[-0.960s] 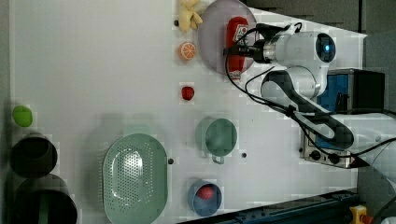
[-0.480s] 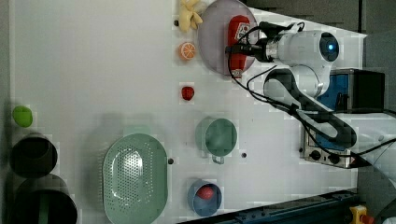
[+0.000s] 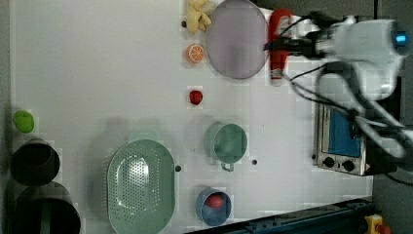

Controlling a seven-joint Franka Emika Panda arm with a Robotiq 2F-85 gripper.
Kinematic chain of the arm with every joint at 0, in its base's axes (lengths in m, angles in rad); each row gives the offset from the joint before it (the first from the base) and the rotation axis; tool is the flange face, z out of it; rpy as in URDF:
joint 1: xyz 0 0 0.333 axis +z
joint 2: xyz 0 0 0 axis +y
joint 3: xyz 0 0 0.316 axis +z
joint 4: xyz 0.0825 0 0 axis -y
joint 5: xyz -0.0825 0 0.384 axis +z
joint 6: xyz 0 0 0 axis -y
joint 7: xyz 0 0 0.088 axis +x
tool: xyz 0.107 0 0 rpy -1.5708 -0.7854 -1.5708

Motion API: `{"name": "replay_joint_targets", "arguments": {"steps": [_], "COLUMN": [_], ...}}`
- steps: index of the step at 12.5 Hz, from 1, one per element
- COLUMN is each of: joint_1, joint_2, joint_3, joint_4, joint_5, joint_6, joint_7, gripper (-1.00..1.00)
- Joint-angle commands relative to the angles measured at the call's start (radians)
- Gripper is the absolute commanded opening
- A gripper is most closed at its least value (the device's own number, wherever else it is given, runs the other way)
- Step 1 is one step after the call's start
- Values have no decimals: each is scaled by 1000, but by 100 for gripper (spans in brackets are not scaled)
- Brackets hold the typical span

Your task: Pick ketchup from plate and place it on table.

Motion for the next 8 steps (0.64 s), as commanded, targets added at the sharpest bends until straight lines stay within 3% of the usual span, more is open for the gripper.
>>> {"name": "replay_joint_targets", "arguments": {"steps": [1,5,8], "joint_1": [-41,-72,-83], "joint_2": [-153,-299,-406], "joint_3": [-5,-40,-72], "joint_4": [50,-11,-124], "joint_5": [112,120,120], "joint_6": [-151,-348,-378], "joint_7": [-13,-13,-12], "gripper": [24,24,24]}}
